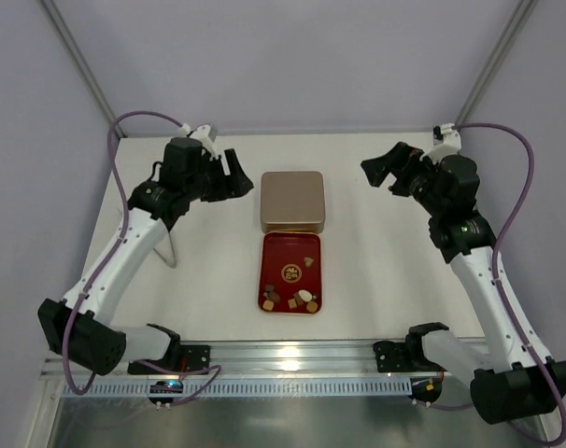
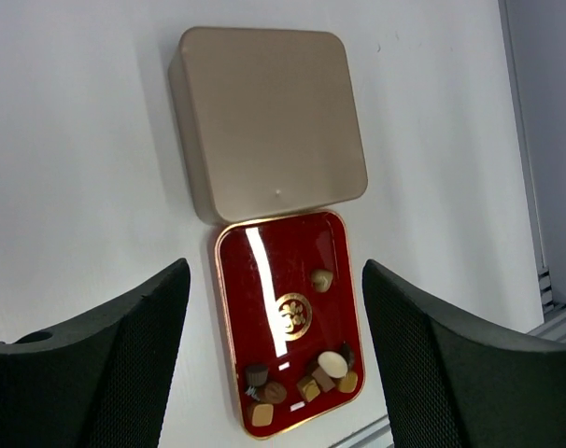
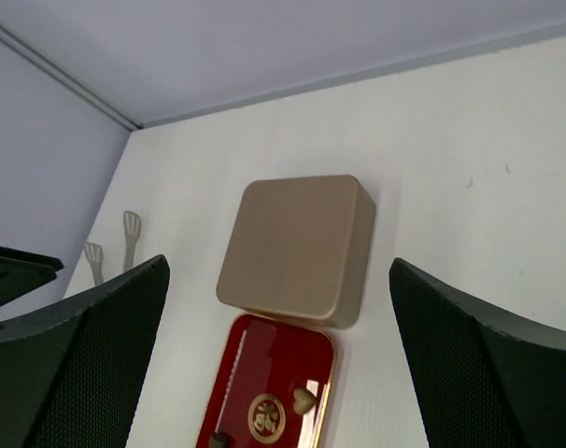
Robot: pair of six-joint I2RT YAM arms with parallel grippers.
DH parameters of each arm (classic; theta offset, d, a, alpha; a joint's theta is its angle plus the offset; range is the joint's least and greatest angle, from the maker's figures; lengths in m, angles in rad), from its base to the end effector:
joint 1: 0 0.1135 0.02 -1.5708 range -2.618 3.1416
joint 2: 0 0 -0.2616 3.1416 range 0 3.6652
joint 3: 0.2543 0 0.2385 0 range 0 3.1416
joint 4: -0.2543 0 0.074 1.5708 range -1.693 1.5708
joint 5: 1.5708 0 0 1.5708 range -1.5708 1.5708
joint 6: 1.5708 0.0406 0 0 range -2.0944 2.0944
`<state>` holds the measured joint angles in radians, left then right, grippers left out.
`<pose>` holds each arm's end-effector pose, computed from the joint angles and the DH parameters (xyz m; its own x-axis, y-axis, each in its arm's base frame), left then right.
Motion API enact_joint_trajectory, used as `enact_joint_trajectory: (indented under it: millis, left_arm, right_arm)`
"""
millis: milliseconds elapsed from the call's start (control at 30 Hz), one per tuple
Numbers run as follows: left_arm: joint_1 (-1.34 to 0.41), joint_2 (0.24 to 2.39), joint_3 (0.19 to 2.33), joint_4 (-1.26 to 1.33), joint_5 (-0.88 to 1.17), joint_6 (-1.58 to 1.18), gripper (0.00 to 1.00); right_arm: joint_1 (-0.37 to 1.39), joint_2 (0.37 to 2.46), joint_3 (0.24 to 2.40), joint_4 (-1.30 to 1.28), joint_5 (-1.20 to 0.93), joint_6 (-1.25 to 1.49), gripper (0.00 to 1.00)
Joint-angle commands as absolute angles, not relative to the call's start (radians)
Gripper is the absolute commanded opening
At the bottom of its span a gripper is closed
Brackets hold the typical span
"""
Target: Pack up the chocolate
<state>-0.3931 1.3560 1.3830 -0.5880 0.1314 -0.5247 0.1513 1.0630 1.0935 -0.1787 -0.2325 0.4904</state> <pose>0.2659 -0.1160 0.3745 -0.6669 -0.2611 -0.6979 0.1712 0.8579 -0.4845 0.2299 0.0445 0.3923 -0.3039 0.4173 -0.8564 -0.2594 0.8288 0.4958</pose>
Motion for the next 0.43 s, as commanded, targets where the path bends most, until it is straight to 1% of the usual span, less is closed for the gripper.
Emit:
enact_joint_trajectory:
  millis: [0,100,200,400]
  left_arm:
    - [-0.390,1.238,1.290,-0.561,0.097,-0.511,0.73]
    - [-0.390,1.157,1.231,-0.574,0.091,-0.497,0.74]
    - [-0.390,1.111,1.204,-0.594,0.080,-0.482,0.74]
    - [-0.391,1.075,1.195,-0.626,0.046,-0.448,0.74]
  right_arm:
    - [0.152,0.951,1.008,-0.314,-0.111,0.422,1.00]
    - [0.152,0.841,0.953,-0.362,-0.040,0.399,1.00]
    - [0.150,0.781,0.936,-0.408,-0.012,0.384,1.00]
    - [0.152,0.755,0.908,-0.414,-0.022,0.377,1.00]
